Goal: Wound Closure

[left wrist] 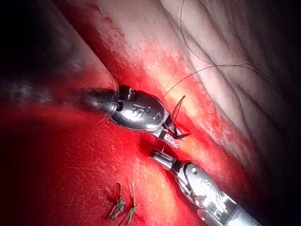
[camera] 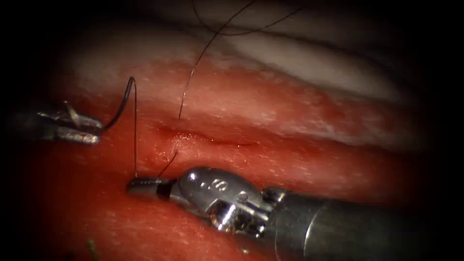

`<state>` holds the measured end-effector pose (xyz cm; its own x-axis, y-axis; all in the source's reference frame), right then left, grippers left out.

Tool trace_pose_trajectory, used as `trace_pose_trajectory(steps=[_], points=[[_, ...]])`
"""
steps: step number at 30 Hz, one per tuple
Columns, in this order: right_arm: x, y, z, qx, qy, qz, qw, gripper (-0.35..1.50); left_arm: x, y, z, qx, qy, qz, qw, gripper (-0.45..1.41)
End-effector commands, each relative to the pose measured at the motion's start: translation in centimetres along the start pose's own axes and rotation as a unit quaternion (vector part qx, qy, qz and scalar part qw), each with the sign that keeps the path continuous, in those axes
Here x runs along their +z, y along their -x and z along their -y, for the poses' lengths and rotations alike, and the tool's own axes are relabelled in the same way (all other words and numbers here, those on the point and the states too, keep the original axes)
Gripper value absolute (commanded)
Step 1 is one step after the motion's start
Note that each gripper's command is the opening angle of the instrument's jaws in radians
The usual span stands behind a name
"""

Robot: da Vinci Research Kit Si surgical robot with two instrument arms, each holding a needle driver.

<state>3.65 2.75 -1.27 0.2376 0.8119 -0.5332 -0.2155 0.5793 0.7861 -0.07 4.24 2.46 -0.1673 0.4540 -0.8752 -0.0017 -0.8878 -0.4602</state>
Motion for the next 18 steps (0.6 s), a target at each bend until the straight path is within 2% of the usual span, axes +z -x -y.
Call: trace_pose_trajectory(steps=[1,4,5,6,7,8,9,11,13,18], points=[[0.12,-0.08,0.1,-0.002,-0.019,-0.01,1.0,-0.35,0.02,0.04,-0.02,0.001,0.0,0.0,1.0,-0.35],[0.13,-0.17,0.17,-0.014,-0.039,-0.032,0.999,-0.35,-0.08,-0.01,0.01,0.002,-0.003,0.001,1.0,-0.35],[0.13,-0.19,0.17,-0.028,-0.031,-0.034,0.999,-0.3,-0.11,-0.02,0.02,0.004,-0.004,0.002,1.0,-0.35],[0.09,-0.2,0.13,-0.073,-0.009,-0.036,0.997,0.31,-0.18,-0.03,0.03,0.008,-0.005,0.003,1.0,-0.35],[0.07,-0.2,0.1,-0.087,-0.002,-0.036,0.996,0.51,-0.22,-0.04,0.03,0.007,-0.005,0.003,1.0,-0.35],[0.04,-0.21,0.07,-0.093,0.0,-0.036,0.995,0.79,-0.26,-0.03,0.04,0.007,-0.006,0.004,1.0,-0.35],[-0.02,-0.21,-0.01,-0.095,0.001,-0.036,0.995,1.2,-0.36,-0.02,0.05,0.009,-0.012,0.007,1.0,-0.35],[-0.06,-0.23,-0.08,-0.1,0.002,-0.037,0.994,1.26,-0.42,0.01,0.06,0.008,-0.015,0.007,1.0,-0.35],[-0.21,-0.25,-0.27,-0.138,0.023,-0.047,0.989,1.26,-0.54,0.05,0.11,0.006,-0.026,0.011,1.0,-0.35],[-0.49,-0.23,-0.52,-0.18,0.063,-0.042,0.981,1.26,-0.64,0.09,0.16,0.006,-0.038,0.015,0.999,-0.35]])
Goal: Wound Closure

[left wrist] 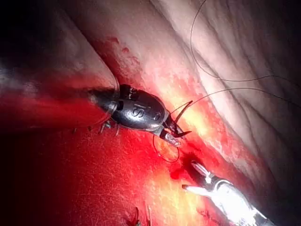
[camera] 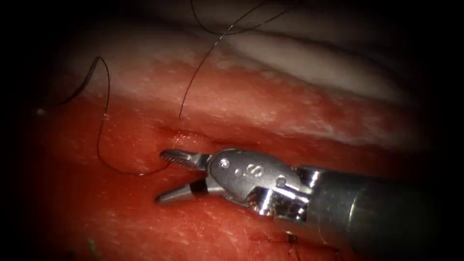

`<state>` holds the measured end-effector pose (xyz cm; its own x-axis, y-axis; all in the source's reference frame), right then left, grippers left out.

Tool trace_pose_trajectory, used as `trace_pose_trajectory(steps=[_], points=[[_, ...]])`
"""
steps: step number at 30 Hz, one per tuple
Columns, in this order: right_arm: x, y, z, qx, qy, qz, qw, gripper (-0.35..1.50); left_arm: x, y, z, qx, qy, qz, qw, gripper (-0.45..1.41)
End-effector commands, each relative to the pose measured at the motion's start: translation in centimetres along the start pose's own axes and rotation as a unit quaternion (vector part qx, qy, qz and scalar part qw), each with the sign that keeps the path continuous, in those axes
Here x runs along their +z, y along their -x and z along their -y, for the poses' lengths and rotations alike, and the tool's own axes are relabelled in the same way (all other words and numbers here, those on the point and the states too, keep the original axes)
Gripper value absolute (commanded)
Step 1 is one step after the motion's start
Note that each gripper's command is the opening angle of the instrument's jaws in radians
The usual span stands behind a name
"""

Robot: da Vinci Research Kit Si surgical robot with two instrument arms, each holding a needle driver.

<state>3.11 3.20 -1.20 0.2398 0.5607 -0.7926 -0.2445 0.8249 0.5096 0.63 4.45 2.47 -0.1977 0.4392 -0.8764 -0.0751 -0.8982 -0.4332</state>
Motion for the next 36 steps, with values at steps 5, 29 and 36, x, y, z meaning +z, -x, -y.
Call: trace_pose_trajectory(steps=[5,29,36], points=[[0.11,0.17,-0.28,-0.067,0.013,0.002,0.998,1.23,0.08,0.07,0.01,-0.001,-0.01,-0.005,1.0,-0.35],[0.39,0.35,0.45,-0.022,-0.081,0.013,0.996,-0.35,0.23,0.27,0.07,0.005,-0.018,-0.008,1.0,-0.35],[0.33,-0.31,1.39,0.003,-0.131,-0.004,0.991,-0.35,0.24,0.38,0.1,0.012,-0.019,-0.008,1.0,-0.35]])
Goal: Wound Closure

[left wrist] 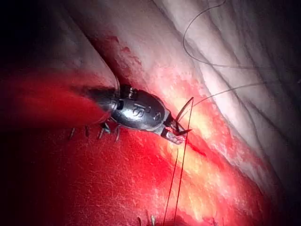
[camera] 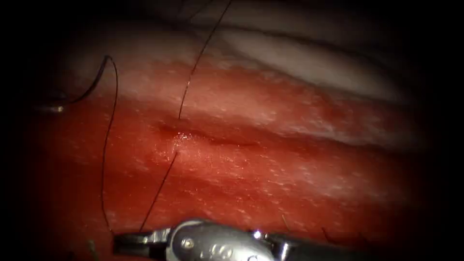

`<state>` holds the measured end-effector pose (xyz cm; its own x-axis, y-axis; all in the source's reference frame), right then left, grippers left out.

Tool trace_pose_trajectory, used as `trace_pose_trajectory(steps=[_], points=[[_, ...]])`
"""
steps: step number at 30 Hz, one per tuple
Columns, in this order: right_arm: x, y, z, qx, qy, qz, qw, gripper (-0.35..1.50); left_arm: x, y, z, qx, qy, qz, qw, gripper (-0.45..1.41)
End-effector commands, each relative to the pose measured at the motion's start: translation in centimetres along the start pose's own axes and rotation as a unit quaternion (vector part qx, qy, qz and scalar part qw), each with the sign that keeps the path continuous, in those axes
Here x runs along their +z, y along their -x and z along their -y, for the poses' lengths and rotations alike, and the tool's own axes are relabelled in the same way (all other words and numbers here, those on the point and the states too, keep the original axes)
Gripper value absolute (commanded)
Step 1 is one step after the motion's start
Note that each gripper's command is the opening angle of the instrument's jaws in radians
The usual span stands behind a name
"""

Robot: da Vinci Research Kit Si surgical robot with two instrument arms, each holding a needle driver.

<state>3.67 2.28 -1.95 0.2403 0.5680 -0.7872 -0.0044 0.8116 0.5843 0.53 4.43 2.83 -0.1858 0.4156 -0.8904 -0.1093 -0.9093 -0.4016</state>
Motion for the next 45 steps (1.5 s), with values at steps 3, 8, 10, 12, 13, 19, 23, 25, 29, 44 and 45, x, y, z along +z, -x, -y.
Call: trace_pose_trajectory(steps=[3,8,10,12,13,19,23,25,29,44,45], points=[[0.18,-0.24,0.15,-0.006,-0.012,-0.015,1.0,-0.35,0.05,0.07,-0.03,-0.001,0.001,0.0,1.0,-0.35],[-0.04,-0.37,-0.17,-0.038,0.048,-0.044,0.997,0.79,0.03,0.07,-0.03,-0.001,0.002,-0.001,1.0,-0.35],[-0.2,-0.29,-0.36,-0.05,0.069,-0.037,0.996,0.99,0.02,0.08,-0.02,-0.001,0.002,0.0,1.0,-0.35],[-0.32,-0.22,-0.49,-0.059,0.072,-0.034,0.995,1.01,0.02,0.09,-0.01,0.0,0.003,0.0,1.0,-0.35],[-0.43,-0.16,-0.62,-0.061,0.075,-0.032,0.995,1.01,0.02,0.11,-0.01,0.0,0.002,0.0,1.0,-0.35],[-0.64,0.08,-1.09,-0.078,0.093,-0.024,0.992,1.06,0.0,0.14,0.01,-0.002,0.003,0.0,1.0,-0.35],[-0.51,0.38,-1.38,-0.088,0.113,-0.017,0.989,0.99,0.0,0.14,0.01,-0.001,0.003,0.0,1.0,-0.35],[-0.37,0.57,-1.53,-0.095,0.12,-0.004,0.988,0.98,0.0,0.14,0.01,-0.001,0.003,0.0,1.0,-0.35],[-0.13,0.84,-1.71,-0.106,0.131,0.01,0.986,0.96,-0.01,0.15,0.01,-0.004,0.003,0.0,1.0,-0.35],[-0.21,0.56,-1.02,-0.039,0.102,0.04,0.993,-0.35,-0.01,0.17,0.0,-0.003,0.001,0.001,1.0,-0.35],[-0.2,0.53,-0.96,-0.038,0.098,0.039,0.994,-0.35,-0.01,0.17,0.0,-0.003,0.001,0.001,1.0,-0.35]])
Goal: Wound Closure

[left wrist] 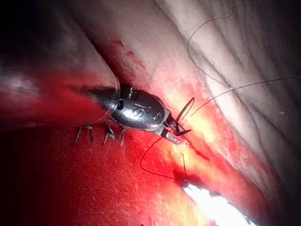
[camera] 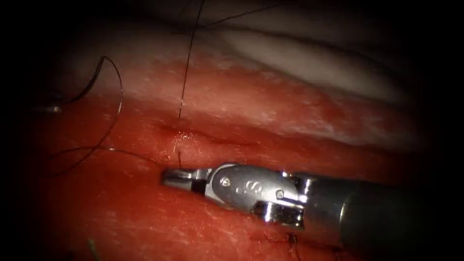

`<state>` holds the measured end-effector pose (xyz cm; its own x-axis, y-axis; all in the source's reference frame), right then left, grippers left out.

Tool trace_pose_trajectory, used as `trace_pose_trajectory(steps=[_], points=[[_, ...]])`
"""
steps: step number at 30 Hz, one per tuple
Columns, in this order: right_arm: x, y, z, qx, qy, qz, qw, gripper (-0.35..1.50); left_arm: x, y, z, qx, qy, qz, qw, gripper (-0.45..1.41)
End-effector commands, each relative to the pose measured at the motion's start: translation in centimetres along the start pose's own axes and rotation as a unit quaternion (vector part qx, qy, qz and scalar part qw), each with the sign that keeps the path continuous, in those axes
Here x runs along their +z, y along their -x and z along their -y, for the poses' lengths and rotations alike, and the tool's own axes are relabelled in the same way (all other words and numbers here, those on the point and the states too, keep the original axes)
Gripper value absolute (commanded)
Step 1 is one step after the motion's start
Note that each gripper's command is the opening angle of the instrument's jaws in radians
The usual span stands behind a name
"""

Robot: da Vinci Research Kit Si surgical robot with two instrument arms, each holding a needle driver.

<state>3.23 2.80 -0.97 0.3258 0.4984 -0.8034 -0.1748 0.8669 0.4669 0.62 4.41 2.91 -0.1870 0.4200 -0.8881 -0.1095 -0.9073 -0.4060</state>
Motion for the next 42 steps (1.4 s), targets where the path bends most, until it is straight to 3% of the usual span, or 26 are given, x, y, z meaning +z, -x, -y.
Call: trace_pose_trajectory(steps=[1,8,13,14,15,17,23,33,38,42], points=[[0.08,-0.12,0.13,0.0,-0.009,-0.004,1.0,-0.35,0.07,0.08,-0.04,-0.001,0.0,0.0,1.0,-0.35],[-0.06,-0.56,1.06,0.02,-0.068,-0.016,0.997,-0.35,0.09,0.1,-0.04,-0.003,-0.001,0.0,1.0,-0.35],[-0.07,-0.79,1.53,0.025,-0.116,-0.025,0.993,-0.35,0.1,0.12,-0.05,-0.002,-0.002,0.0,1.0,-0.35],[-0.09,-0.86,1.48,0.018,-0.11,-0.046,0.993,-0.11,0.1,0.12,-0.05,-0.002,-0.002,0.0,1.0,-0.35],[-0.12,-0.88,1.35,0.011,-0.087,-0.059,0.994,0.57,0.1,0.12,-0.05,-0.002,-0.001,0.0,1.0,-0.35],[-0.15,-0.89,1.17,0.009,-0.063,-0.06,0.996,0.96,0.1,0.12,-0.05,-0.002,-0.001,0.0,1.0,-0.35],[-0.35,-0.74,0.32,-0.008,-0.023,-0.071,0.997,1.06,0.1,0.12,-0.05,-0.002,-0.001,0.0,1.0,-0.35],[-0.64,-0.41,-0.2,-0.04,-0.009,-0.081,0.996,1.03,0.1,0.16,-0.04,-0.003,-0.002,0.001,1.0,-0.35],[-0.45,-0.17,-0.44,-0.052,0.007,-0.079,0.995,1.03,0.09,0.16,-0.04,-0.003,-0.001,0.001,1.0,-0.35],[-0.12,0.03,-0.55,-0.062,0.018,-0.08,0.995,0.96,0.09,0.17,-0.05,-0.003,-0.001,0.001,1.0,-0.35]])
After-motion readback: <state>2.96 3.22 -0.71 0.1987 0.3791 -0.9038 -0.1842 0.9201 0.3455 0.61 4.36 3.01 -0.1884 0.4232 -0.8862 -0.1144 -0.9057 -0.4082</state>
